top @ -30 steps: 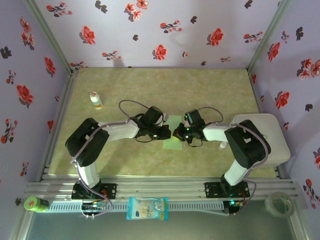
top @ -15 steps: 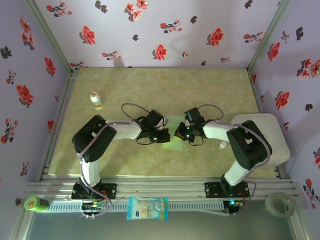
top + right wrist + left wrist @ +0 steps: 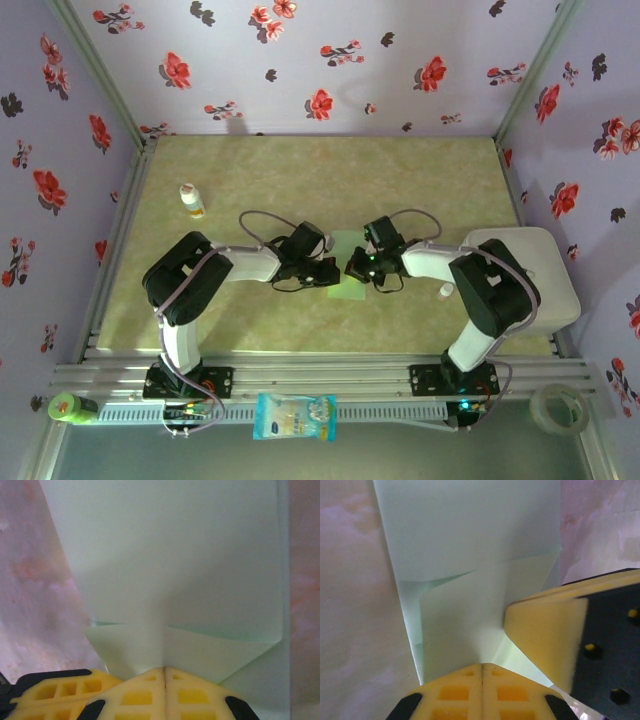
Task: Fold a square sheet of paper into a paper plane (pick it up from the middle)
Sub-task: Fold the triangle a second time at the center of the table.
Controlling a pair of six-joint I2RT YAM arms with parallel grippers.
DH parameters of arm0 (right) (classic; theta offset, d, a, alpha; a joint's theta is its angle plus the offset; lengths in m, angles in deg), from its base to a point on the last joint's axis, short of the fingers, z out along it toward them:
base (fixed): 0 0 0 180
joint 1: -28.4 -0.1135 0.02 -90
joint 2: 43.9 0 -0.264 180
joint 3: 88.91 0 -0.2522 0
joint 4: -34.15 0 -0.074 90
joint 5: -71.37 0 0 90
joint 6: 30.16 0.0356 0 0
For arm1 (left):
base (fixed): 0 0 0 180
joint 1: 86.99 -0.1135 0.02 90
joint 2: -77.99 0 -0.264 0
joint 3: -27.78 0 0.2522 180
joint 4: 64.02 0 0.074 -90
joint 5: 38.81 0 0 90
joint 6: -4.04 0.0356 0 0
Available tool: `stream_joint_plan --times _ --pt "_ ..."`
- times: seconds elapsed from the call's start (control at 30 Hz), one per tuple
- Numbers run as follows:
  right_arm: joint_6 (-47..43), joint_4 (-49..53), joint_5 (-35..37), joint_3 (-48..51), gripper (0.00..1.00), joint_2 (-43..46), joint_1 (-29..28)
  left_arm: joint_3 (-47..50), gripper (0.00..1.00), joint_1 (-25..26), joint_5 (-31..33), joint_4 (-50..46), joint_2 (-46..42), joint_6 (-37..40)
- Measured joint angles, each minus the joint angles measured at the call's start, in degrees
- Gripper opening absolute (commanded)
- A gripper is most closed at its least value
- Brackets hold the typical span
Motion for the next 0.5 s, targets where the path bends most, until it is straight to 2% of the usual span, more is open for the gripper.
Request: stream_joint_plan --times 0.23,0.5 --pt "1.38 -5.22 -4.26 3.06 0.0 0.13 3.32 0.13 0.0 0.02 0.26 0.7 0.0 0.02" --pt "1.09 -5.18 -4.42 3.06 0.0 0.17 8.0 0.48 0.0 0.07 0.37 1.4 0.0 0.0"
